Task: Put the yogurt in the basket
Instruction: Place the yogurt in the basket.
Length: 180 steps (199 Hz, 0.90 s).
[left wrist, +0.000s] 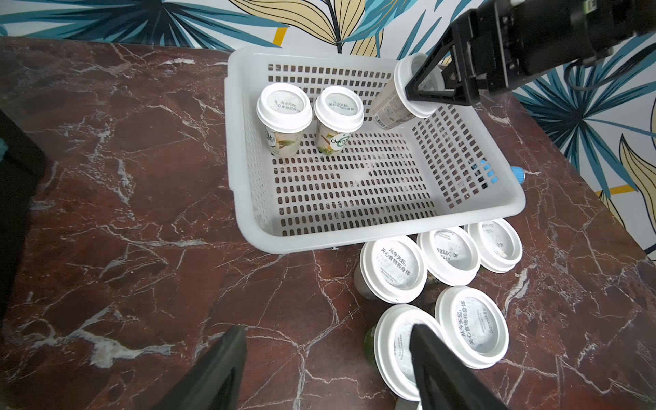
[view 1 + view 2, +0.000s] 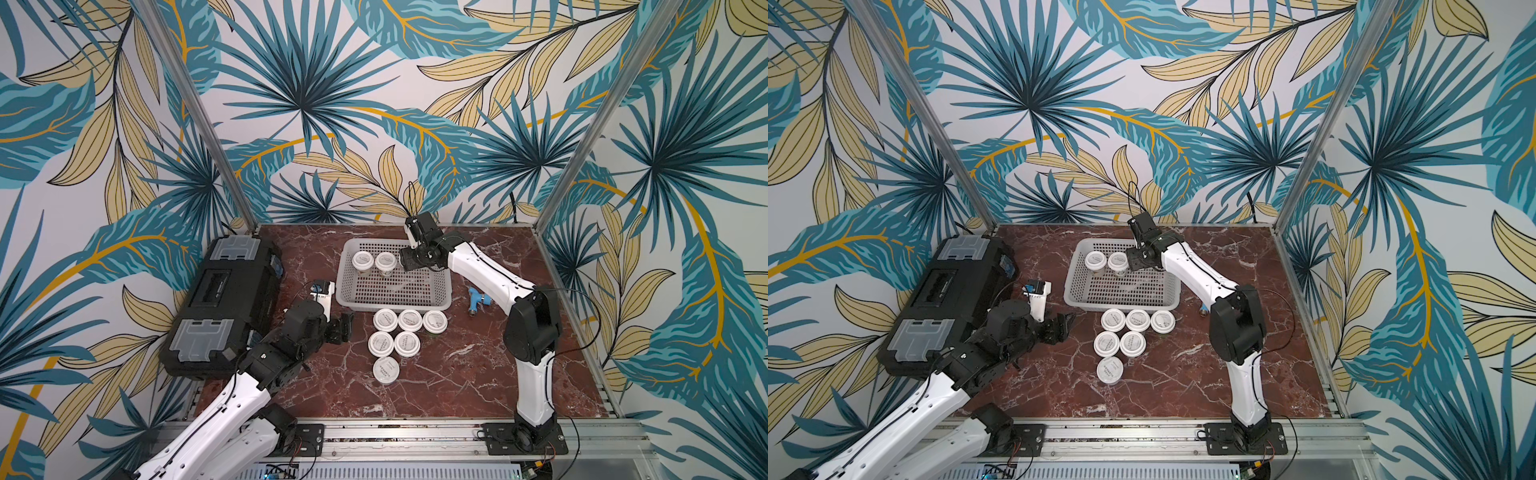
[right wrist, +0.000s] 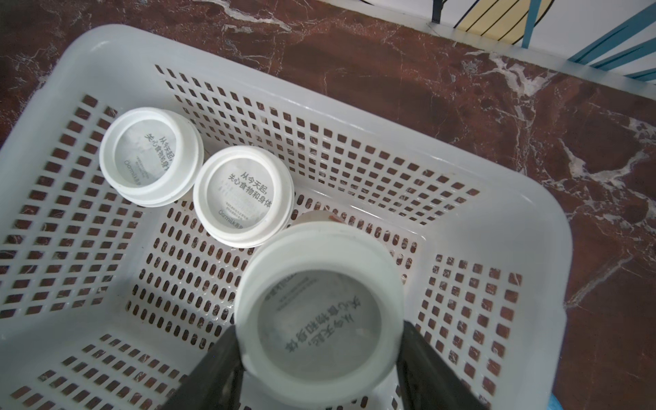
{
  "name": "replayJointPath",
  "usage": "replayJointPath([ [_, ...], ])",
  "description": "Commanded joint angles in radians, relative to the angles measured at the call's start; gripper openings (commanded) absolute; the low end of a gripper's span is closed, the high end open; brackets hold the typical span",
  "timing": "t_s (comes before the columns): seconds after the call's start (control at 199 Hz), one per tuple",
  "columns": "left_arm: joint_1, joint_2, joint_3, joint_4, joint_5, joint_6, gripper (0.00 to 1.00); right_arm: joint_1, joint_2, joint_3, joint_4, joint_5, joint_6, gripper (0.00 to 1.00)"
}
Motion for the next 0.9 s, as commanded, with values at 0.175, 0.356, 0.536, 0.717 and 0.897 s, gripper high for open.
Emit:
replayJointPath([
  [0.175, 0.007, -0.003, -0.013, -0.006, -0.004, 0.017, 0.77, -0.008, 0.072, 0.031, 0.026, -0.021, -0.004, 0.65],
  [0.356, 0.006, 0.002, -0.013, -0.002, -0.005, 0.018, 0.77, -0.01, 0.093, 0.037, 0.031, -0.028, -0.006, 0.65],
  [0.536, 0.006, 0.005, -0.015, 0.0, -0.004, 0.016, 0.77, -0.017, 0.124, 0.053, 0.031, -0.032, -0.005, 0.65],
  [0.717, 0.007, 0.009, -0.019, 0.007, -0.002, 0.016, 0.77, -0.025, 0.153, 0.065, 0.034, -0.024, -0.003, 0.65],
  [0.897, 0.005, 0.012, -0.022, 0.012, -0.003, 0.016, 0.77, -0.031, 0.149, 0.046, 0.035, -0.009, -0.003, 0.65],
])
